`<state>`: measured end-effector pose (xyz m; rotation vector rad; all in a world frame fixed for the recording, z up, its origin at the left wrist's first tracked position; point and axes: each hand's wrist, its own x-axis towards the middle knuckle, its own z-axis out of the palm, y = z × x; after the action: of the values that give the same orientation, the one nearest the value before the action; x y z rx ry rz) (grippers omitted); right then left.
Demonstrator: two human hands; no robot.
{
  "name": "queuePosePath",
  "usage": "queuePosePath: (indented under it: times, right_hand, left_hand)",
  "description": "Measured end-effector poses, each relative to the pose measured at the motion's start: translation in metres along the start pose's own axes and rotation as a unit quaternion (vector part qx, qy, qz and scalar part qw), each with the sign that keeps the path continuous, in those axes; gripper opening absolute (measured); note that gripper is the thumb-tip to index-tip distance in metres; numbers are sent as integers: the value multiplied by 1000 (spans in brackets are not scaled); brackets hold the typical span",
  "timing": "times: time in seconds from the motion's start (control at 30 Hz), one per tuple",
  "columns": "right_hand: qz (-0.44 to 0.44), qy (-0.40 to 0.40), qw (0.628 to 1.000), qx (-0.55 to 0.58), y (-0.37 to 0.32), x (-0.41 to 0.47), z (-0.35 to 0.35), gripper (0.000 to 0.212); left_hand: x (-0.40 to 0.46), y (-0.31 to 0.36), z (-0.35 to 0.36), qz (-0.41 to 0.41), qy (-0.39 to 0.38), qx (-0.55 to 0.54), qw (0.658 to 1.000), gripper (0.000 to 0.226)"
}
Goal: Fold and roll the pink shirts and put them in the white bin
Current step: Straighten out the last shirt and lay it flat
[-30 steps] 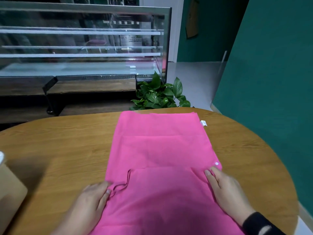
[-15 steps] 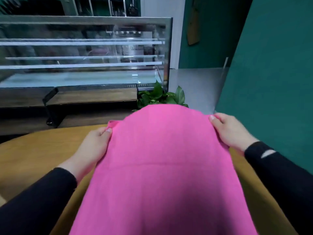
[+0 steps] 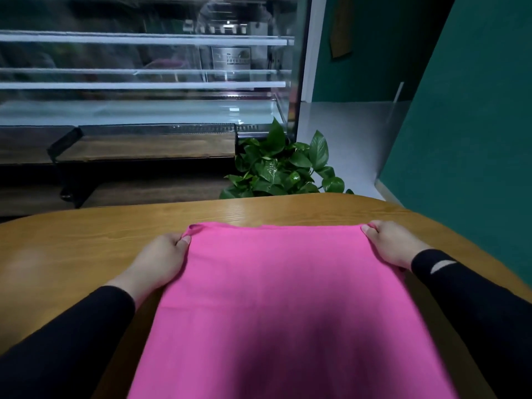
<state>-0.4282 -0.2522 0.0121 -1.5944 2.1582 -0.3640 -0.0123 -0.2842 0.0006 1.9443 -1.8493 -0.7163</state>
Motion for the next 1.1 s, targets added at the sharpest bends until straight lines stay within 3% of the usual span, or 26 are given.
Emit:
queuePosePath:
  times: [0.3,0.47,0.57,0.63,0.73,0.87,1.0,1.1]
  right_hand:
    - [30,-47,980,-192,-15,36,-1,44]
    - [-12,71,954,-292,-6,40,17,32]
    - [-68,167,943,-281,2,39,28,26]
    - [-128,178,955,-199,7,44,27,23]
    - [-156,40,978,-135,10,49,13,37]
    - [-93,-114,980,-136,-7,48,-17,37]
    - [-87,-192,954,-212,-21,46,-26,25]
    - [-94,-191,966,-143,-26,37,-31,12]
  left_hand:
    - [44,5,9,-25,-30,185,982,38]
    - [37,1,15,47,78,271,958,36]
    - [46,-10,20,128,106,201,965,20]
    - [59,-14,19,173,80,144,971,35]
    - [71,-5,6,202,-52,124,970,53]
    - [81,18,-10,135,-166,185,959,39]
    - [81,27,-9,85,-212,184,956,24]
    - [67,26,-18,73,-177,99,977,26]
